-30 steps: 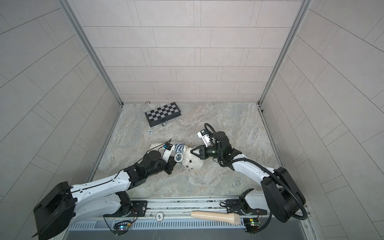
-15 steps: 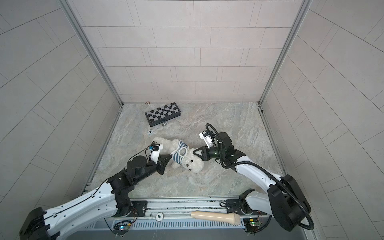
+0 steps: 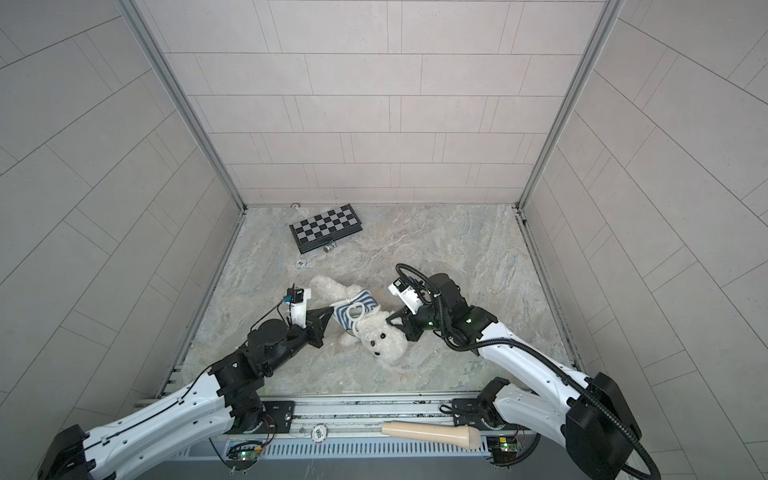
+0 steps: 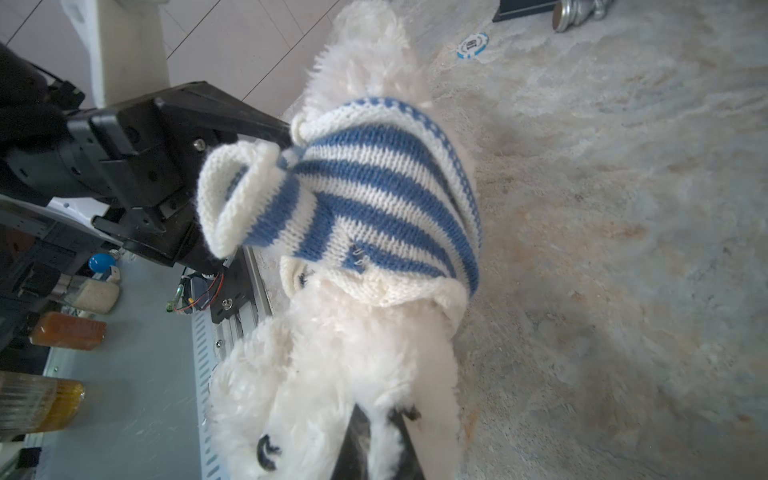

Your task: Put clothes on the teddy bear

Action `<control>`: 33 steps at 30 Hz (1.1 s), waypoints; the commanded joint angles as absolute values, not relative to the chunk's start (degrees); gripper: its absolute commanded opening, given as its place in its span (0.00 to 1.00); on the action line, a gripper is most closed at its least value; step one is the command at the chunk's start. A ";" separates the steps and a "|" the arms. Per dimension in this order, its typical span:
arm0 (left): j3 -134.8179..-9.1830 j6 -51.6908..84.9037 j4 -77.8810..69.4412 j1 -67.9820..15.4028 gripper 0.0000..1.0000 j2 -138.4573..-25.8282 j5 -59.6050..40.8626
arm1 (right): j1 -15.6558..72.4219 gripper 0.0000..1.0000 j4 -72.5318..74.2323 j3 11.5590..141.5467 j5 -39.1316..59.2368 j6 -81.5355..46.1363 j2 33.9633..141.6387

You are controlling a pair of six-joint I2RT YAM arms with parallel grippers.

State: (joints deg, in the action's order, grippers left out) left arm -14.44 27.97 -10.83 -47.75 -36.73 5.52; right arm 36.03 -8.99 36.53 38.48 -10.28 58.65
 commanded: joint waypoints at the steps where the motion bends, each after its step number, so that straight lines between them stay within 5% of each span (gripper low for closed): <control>1: -16.10 25.50 -14.18 -47.50 0.00 -38.99 -1.31 | 38.70 0.00 -11.34 38.65 34.56 -2.61 56.03; 6: -17.68 22.05 -12.84 -47.74 0.00 -38.53 -8.68 | 41.03 0.00 -10.68 39.43 29.98 -0.40 54.76; 13: -21.73 18.98 0.62 -47.77 0.37 -33.91 -7.56 | 41.81 0.00 -11.90 40.42 22.86 1.30 53.17; 16: -24.36 19.19 8.59 -47.81 0.42 -32.27 -4.81 | 42.53 0.00 -12.21 40.52 19.82 1.84 52.30; 33: -50.45 27.07 27.62 -50.73 0.33 -50.29 -6.47 | 46.91 0.00 -9.01 39.90 11.28 2.27 51.41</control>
